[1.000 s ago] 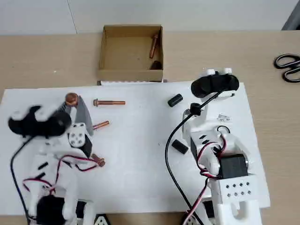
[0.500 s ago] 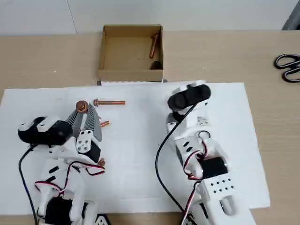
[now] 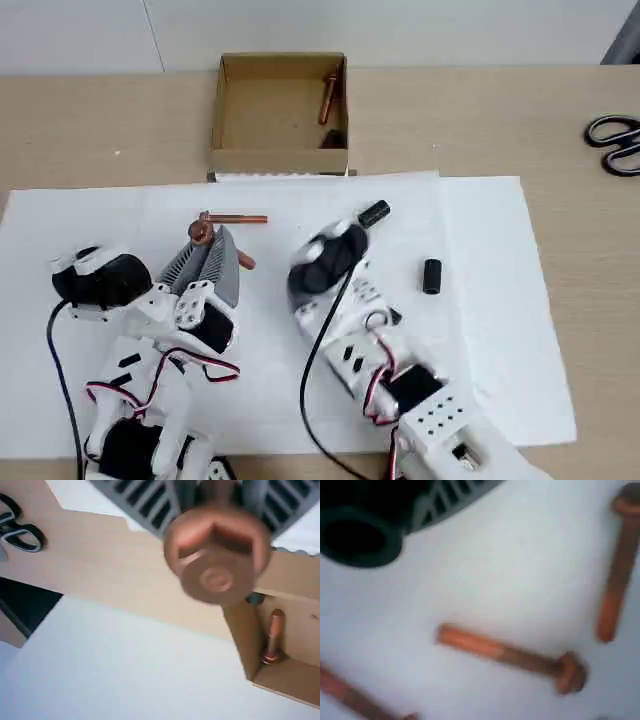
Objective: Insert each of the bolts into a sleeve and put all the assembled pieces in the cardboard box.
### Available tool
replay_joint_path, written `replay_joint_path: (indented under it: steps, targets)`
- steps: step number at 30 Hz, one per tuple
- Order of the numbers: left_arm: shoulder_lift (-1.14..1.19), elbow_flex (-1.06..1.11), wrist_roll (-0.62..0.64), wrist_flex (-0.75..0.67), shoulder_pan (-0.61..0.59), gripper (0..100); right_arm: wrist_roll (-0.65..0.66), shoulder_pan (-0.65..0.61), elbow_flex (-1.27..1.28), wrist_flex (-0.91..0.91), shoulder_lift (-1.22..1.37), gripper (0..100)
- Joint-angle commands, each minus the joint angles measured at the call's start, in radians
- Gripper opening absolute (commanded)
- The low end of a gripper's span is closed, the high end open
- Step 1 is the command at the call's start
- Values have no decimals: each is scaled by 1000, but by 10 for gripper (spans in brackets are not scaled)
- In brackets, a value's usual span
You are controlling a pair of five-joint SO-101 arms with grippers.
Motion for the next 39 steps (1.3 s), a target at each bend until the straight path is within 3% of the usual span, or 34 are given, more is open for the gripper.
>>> replay_joint_path:
  steps: [1,5,9,13,19,39]
  targets:
    - [-12,-91,43,-28,57,6,66,-50,66,-107,-21,3]
    - [-12,-114,52,-15,157,6,157,-62,138,-202,-108,2]
    - [-12,-117,52,94,178,6,207,-76,199,-142,-285,2]
    - [-12,-119,51,181,178,6,209,-76,203,39,-489,2]
    - [-12,-117,48,149,176,6,204,-76,196,390,-792,2]
    - [-12,-39,11,123,178,6,181,-76,196,377,-776,2]
